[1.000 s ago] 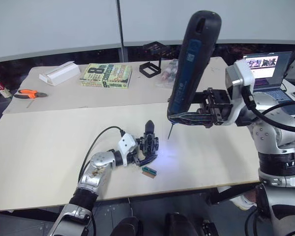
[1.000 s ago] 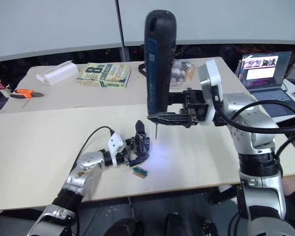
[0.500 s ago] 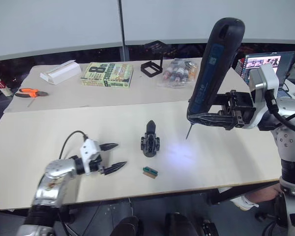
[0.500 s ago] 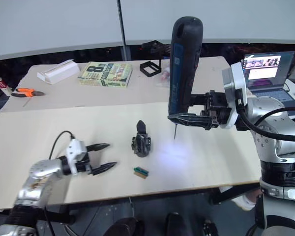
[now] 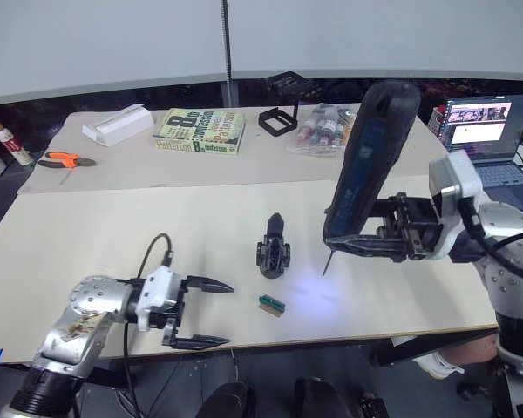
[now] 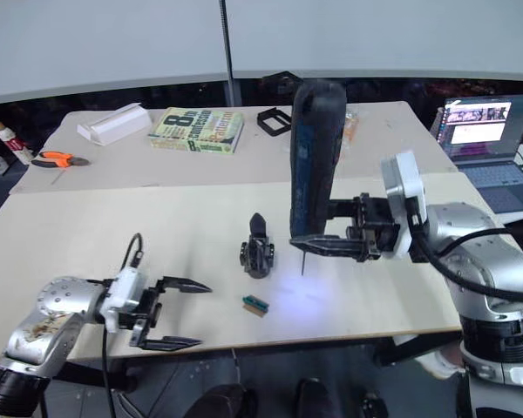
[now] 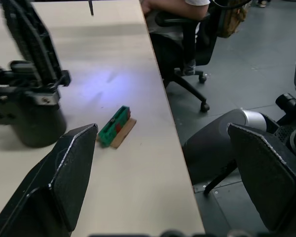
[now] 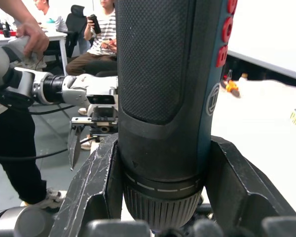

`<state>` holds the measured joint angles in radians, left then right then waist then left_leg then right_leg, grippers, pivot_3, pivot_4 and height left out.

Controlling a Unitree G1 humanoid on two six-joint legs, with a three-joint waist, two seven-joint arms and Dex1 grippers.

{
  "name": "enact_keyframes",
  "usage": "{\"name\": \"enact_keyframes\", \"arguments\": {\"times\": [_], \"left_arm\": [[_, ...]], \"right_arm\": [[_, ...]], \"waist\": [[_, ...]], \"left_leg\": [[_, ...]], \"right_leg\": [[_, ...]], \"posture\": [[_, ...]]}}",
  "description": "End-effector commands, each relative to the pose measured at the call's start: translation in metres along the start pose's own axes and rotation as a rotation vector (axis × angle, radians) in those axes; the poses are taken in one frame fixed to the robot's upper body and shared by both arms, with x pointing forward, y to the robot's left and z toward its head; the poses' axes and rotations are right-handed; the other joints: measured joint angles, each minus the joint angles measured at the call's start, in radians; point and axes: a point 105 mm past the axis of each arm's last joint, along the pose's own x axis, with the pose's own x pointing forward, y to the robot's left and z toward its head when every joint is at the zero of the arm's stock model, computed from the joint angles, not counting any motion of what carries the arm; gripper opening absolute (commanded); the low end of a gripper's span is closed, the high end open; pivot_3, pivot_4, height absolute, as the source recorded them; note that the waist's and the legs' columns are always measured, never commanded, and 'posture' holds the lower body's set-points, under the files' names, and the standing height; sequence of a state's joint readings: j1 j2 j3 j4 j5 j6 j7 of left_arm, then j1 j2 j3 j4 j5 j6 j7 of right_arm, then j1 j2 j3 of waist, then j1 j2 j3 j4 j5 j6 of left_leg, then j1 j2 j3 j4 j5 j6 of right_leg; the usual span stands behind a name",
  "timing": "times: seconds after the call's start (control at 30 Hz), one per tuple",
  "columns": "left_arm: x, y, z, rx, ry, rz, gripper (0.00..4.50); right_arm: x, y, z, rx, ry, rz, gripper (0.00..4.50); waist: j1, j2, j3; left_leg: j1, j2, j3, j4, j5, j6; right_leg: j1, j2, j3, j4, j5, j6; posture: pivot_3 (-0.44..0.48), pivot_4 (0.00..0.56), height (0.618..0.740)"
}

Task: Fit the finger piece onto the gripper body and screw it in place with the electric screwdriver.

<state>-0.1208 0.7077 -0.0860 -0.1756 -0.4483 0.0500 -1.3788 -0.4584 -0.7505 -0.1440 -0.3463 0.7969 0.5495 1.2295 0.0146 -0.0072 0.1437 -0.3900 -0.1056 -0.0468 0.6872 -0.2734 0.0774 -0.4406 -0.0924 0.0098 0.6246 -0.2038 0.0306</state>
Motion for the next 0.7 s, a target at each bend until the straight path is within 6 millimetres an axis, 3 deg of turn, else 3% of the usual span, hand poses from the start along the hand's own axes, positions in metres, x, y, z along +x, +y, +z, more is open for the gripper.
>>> {"name": "enact_keyframes", "arguments": {"times": [0.03,0.13,0.47,0.7], "left_arm": [[0.016,0.013,-0.006,0.034,0.033,0.068,4.44],[0.023,0.023,-0.011,0.033,0.055,0.114,4.44],[0.04,0.026,-0.016,0.013,0.075,0.097,4.44],[0.035,0.029,-0.015,0.011,0.078,0.115,4.44]], "right_arm": [[-0.001,0.007,0.016,-0.087,-0.023,-0.008,1.93],[0.0,0.012,0.011,-0.076,-0.019,-0.009,1.93],[-0.013,0.009,-0.006,-0.075,-0.025,-0.086,1.93],[0.016,0.011,0.01,-0.038,-0.159,-0.049,1.93]], "waist": [[-0.001,0.0,0.0],[-0.001,-0.001,0.0],[0.001,-0.001,0.001],[-0.006,-0.001,0.001]], "left_leg": [[0.0,0.0,0.0,0.0,0.0,0.0],[0.0,0.0,0.0,0.0,0.0,0.0],[0.0,0.0,0.0,0.0,0.0,-0.001],[0.0,0.0,0.0,0.0,0.001,-0.001]], "right_leg": [[0.0,0.0,0.0,0.0,0.0,0.0],[0.0,0.001,0.0,0.0,0.0,0.0],[0.0,0.0,0.0,0.0,0.0,0.0],[-0.001,0.001,0.0,0.001,0.0,0.0]], "posture": [[0.0,0.15,0.74],[0.0,0.15,0.74],[0.0,0.15,0.74],[0.0,0.15,0.74]]}}
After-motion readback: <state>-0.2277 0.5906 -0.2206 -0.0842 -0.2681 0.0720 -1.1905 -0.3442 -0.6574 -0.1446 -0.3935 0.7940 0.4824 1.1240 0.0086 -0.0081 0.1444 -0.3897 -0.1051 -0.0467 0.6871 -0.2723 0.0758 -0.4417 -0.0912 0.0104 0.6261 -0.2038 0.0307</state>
